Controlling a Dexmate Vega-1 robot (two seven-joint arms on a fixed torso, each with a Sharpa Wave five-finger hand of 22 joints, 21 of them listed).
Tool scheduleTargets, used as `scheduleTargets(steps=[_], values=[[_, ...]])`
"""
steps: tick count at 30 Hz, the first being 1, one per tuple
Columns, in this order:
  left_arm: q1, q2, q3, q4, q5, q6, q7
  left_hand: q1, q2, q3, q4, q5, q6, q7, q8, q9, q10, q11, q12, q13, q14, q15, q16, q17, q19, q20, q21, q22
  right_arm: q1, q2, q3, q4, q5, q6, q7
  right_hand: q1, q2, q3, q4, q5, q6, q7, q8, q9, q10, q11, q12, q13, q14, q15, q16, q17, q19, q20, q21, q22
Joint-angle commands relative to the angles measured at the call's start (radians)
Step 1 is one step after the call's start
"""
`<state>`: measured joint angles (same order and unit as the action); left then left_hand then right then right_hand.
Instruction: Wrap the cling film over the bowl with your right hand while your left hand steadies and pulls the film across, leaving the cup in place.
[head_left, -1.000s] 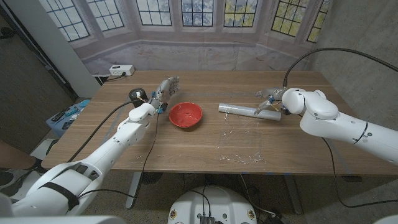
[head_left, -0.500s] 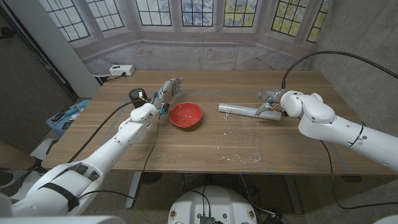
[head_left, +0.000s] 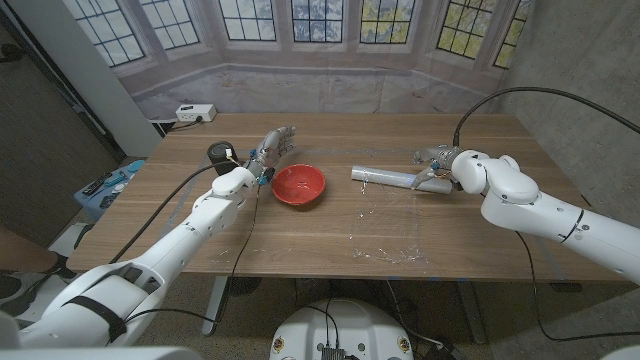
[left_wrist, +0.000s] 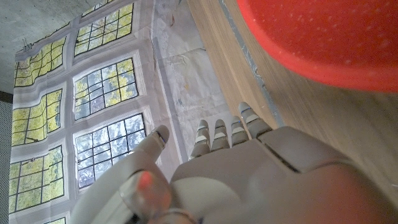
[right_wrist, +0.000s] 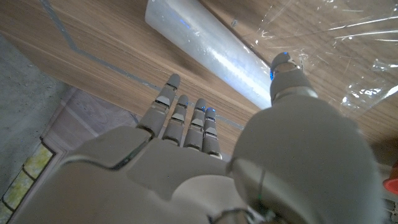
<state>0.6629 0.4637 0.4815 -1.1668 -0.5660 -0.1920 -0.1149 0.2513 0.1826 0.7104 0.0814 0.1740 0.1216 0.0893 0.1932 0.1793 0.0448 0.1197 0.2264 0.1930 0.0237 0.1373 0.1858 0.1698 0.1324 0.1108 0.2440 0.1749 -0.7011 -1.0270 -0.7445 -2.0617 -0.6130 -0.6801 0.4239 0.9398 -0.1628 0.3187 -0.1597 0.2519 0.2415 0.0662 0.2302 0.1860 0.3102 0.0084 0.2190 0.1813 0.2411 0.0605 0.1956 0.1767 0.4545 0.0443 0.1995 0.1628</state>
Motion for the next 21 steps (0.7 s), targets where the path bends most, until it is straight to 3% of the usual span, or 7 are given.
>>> scheduleTargets(steps=[1,4,12,21], values=[[0.002,0.0,0.005,-0.008,0.001,0.009,0.002,0.012,-0.002,0.007,-0.001,0.004,0.007,-0.001,0.002,0.002,0.012,0.003,0.005,0.004,0.008,0.003,0.004,0.005,0.01,0.0,-0.004,0.001,-0.028,-0.004,0.014,0.026,-0.017,0.043,-0.017,0.004,-0.004,-0.006,0.002,0.008,0.008,-0.002,0.009,0.001,0.009,0.002,0.006,0.003,0.001,-0.008,-0.001,0.001,0.005,-0.007,-0.001,0.003],[0.0,0.0,0.007,-0.009,0.004,0.011,0.0,0.012,-0.003,0.008,-0.001,0.004,0.006,-0.001,0.001,0.002,0.014,0.003,0.005,0.004,0.011,0.003,0.005,0.005,0.012,-0.001,-0.004,0.001,-0.029,-0.006,0.008,0.035,-0.038,0.052,-0.012,0.005,-0.001,-0.008,0.002,0.012,0.021,-0.009,0.01,0.001,0.021,-0.003,0.006,0.004,0.015,-0.022,0.003,0.002,0.013,-0.017,-0.001,0.004],[0.0,0.003,0.011,-0.019,0.004,0.023,-0.003,0.011,-0.005,0.009,0.001,0.004,0.006,-0.003,0.0,0.003,0.015,0.0,0.004,0.005,0.018,0.004,0.006,0.005,0.016,0.004,-0.005,0.001,-0.045,0.003,0.016,0.055,-0.066,0.066,-0.032,0.014,0.006,-0.01,0.003,0.025,0.067,-0.022,0.012,0.005,0.07,-0.008,0.006,0.009,0.087,-0.099,0.018,0.004,0.066,-0.069,0.008,0.006],[-0.001,0.004,0.016,-0.028,0.007,0.031,-0.005,0.01,-0.006,0.01,0.002,0.004,0.006,-0.005,-0.001,0.003,0.02,0.002,0.005,0.005,0.021,0.003,0.005,0.005,0.021,0.006,-0.005,0.001,-0.056,0.025,0.026,0.091,-0.081,0.082,-0.067,0.027,0.013,-0.008,0.003,0.039,0.12,-0.042,0.019,0.007,0.12,-0.02,0.013,0.016,0.154,-0.15,0.029,0.008,0.112,-0.109,0.015,0.009]])
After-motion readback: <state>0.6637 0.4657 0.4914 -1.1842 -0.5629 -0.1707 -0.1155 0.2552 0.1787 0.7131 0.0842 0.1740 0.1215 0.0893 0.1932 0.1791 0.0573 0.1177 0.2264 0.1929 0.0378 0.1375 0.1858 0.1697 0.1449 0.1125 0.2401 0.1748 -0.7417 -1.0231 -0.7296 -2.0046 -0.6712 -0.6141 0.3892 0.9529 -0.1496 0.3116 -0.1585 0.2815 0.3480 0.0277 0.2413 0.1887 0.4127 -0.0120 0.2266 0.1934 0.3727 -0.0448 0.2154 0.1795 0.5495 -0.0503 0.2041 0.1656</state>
